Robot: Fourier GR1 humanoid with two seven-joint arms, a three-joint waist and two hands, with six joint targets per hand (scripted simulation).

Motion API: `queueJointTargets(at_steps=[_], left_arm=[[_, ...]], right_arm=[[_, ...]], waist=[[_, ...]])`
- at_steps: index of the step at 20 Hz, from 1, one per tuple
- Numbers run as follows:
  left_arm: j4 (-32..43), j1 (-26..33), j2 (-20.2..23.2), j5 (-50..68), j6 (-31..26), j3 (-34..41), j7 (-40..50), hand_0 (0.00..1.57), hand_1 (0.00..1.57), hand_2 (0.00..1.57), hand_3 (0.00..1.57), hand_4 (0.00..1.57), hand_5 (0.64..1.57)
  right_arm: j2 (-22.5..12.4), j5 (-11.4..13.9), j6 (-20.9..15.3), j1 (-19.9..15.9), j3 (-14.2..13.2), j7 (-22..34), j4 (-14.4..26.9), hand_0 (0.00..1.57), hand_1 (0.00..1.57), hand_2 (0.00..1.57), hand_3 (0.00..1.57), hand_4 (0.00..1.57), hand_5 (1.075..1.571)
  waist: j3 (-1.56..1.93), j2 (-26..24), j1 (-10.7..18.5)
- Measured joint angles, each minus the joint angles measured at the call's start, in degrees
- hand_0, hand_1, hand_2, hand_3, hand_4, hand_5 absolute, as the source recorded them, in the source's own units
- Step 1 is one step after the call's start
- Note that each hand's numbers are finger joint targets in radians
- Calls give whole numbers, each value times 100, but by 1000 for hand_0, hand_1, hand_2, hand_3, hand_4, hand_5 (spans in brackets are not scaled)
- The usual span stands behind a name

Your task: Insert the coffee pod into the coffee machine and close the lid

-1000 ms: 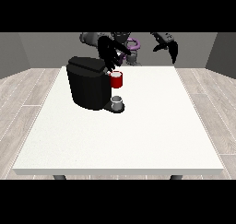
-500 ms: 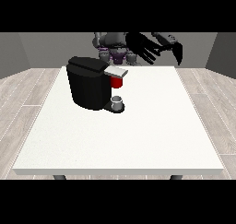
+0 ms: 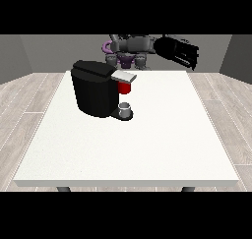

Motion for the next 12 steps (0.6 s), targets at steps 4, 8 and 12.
queueJointTargets(at_steps=[4, 8, 12], left_arm=[[-121, 52, -55, -54, 49, -87, 31, 0, 0, 0, 0, 266, 1571], [-95, 334, 10, -12, 42, 7, -3, 0, 0, 0, 0, 266, 1571], [-13, 643, 26, 42, 148, 172, 47, 0, 0, 0, 0, 266, 1571]], right_arm=[[166, -48, -54, -119, -24, -462, 260, 0, 0, 0, 0, 0, 1571], [576, -65, -54, 144, 203, -913, 258, 0, 0, 0, 0, 219, 1571], [1017, -140, 21, 525, 450, -1300, 214, 0, 0, 0, 0, 259, 1571]], waist=[[-4, 10, -94], [-7, -268, -356], [-7, -652, -743]])
